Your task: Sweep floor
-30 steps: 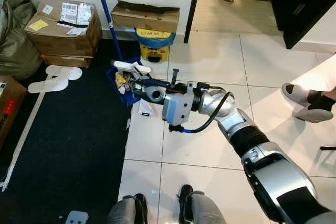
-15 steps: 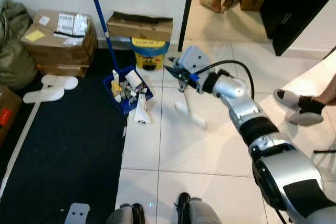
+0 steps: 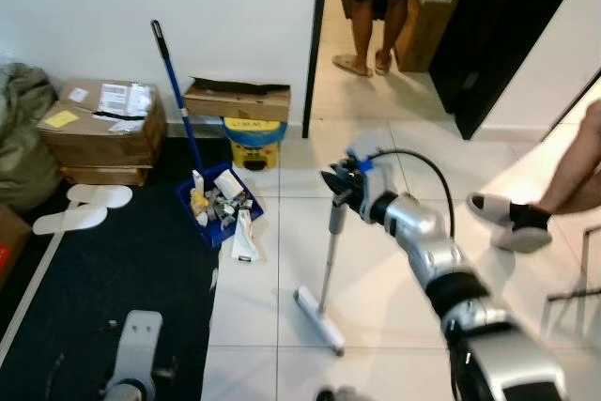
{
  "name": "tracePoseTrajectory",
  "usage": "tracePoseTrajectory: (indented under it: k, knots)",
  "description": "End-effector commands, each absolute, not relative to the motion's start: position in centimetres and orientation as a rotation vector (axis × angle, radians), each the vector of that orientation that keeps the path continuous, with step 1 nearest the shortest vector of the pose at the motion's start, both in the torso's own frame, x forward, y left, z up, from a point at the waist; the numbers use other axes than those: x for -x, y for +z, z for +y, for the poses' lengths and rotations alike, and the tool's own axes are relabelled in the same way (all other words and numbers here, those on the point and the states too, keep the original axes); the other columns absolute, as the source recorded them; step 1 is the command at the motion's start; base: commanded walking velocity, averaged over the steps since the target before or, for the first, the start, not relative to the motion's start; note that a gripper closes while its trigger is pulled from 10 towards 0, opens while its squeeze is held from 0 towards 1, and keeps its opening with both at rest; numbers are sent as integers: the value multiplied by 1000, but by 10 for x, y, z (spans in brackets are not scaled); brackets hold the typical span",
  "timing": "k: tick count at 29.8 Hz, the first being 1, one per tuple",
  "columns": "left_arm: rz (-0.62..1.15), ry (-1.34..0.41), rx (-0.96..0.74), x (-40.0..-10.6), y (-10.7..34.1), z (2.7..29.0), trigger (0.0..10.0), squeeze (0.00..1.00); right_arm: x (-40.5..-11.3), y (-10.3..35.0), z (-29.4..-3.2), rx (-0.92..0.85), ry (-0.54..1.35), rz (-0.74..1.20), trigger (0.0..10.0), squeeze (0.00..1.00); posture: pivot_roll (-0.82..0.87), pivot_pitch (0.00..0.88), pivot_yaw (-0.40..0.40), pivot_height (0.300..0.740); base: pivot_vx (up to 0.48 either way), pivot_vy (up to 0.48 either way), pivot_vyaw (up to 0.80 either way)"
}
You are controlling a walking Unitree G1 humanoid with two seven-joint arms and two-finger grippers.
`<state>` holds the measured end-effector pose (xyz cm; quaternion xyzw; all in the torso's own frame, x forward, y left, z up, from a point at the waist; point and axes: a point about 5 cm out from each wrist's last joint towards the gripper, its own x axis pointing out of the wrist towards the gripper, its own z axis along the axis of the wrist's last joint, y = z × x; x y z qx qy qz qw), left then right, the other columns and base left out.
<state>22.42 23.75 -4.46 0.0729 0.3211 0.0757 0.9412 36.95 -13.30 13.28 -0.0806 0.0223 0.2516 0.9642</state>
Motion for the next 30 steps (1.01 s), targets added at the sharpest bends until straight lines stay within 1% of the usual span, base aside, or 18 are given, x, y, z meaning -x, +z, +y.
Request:
tracePoseTrajectory:
  k: [1,2,3,4,5,6,7,8,10,12,17,22,30]
  knots:
    - [696,161,-122,-213,-52,237,10000,0,-371,140,-138,127,471,15,10000,0,-86,0,-21,740,0,0,0]
    - [700,137,-96,-216,-53,230,10000,0,-369,136,-140,102,445,24,10000,0,-96,0,-19,740,0,0,0]
    - [700,137,-96,-216,-53,230,10000,0,-369,136,-140,102,445,24,10000,0,-96,0,-19,740,0,0,0]
    - [719,109,-66,-216,-56,220,10000,0,-367,132,-140,115,446,40,10000,0,-109,0,-13,740,0,0,0]
    - [719,109,-66,-216,-56,220,10000,0,-367,132,-140,115,446,40,10000,0,-109,0,-13,740,0,0,0]
    - [746,90,-35,-213,-61,211,10000,0,-364,128,-137,114,477,53,10000,0,-115,0,-8,740,0,0,0]
    - [746,90,-35,-213,-61,211,10000,0,-364,128,-137,114,477,53,10000,0,-115,0,-8,740,0,0,0]
    - [765,80,-16,-211,-64,205,10000,0,-362,126,-134,112,499,64,10000,0,-115,0,-8,740,0,0,0]
    - [765,80,-16,-211,-64,205,10000,0,-362,126,-134,112,499,64,10000,0,-115,0,-8,740,0,0,0]
    - [837,77,26,-194,-75,196,10000,0,-351,115,-123,159,592,88,10000,0,-121,0,-3,740,120,0,378]
    - [861,74,29,-187,-79,195,10000,0,-349,114,-121,150,578,88,10000,0,-121,0,-1,740,252,0,756]
    - [877,69,21,-183,-81,197,10000,0,-352,118,-128,155,517,86,10000,0,-122,0,9,740,306,0,0]
    - [871,51,9,-189,-78,198,10000,0,-356,128,-136,157,514,62,10000,0,-127,0,23,740,345,0,0]
